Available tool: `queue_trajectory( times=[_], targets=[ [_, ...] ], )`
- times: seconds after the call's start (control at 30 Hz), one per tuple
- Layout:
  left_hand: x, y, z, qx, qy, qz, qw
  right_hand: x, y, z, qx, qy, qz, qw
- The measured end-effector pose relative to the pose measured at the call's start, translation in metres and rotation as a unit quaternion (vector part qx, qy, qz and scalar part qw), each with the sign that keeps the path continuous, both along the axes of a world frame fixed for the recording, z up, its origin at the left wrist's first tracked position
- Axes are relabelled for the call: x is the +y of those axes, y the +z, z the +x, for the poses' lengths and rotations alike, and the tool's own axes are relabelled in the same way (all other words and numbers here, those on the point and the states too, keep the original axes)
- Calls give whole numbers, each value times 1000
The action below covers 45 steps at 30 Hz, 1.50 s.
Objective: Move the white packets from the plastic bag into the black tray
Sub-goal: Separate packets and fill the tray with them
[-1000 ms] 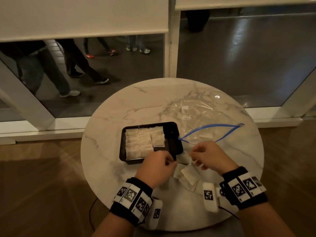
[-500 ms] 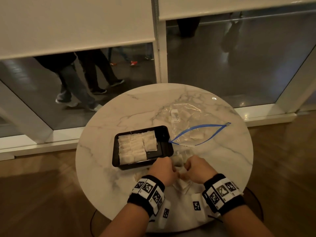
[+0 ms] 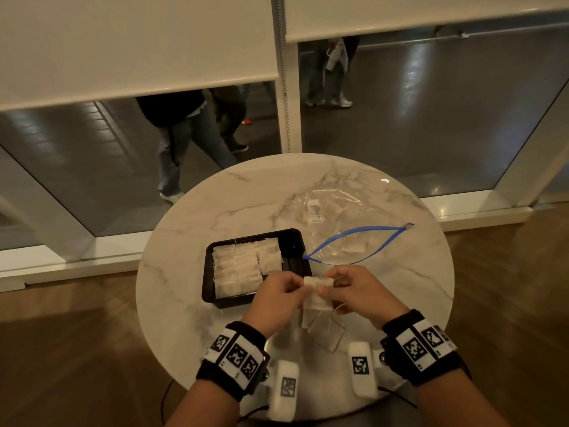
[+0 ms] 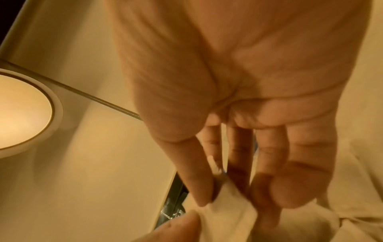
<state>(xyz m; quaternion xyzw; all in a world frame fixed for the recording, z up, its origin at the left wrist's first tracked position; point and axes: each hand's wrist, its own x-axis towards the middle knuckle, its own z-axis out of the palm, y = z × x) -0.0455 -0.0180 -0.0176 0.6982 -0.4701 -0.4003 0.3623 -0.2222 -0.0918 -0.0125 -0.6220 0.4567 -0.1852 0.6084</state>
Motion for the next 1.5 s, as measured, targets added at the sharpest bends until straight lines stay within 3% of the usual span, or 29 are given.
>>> queue_trajectory(
  times=[0.13, 0.3, 0.33, 0.43, 0.53, 0.7, 0.9, 1.1, 1.5],
  targets=[
    [4, 9, 11, -31, 10, -59, 998, 5, 5, 14, -29, 36, -75, 996],
    [12, 15, 27, -54, 31, -85, 994, 7, 7, 33, -41, 20, -135, 990],
    [14, 15, 32, -82, 43, -80, 992, 6, 7, 37, -39, 7, -132, 990],
    [23, 10, 52, -278, 48, -39, 959, 2, 7, 46, -32, -44, -117, 992],
    [31, -1, 70, -341, 24, 6, 940, -4, 14, 54, -42, -58, -90, 993],
    [39, -14, 84, -328, 41, 12, 944, -13, 25, 75, -5, -44, -81, 996],
    [46, -21, 96, -292, 51, 13, 955, -32, 24, 111, 97, 3, -132, 986],
    [50, -24, 100, -268, 65, 11, 961, -38, 17, 143, 209, 110, -155, 959],
    [52, -26, 101, -250, 62, 8, 966, -43, 12, 162, 336, 162, -179, 910]
  ],
)
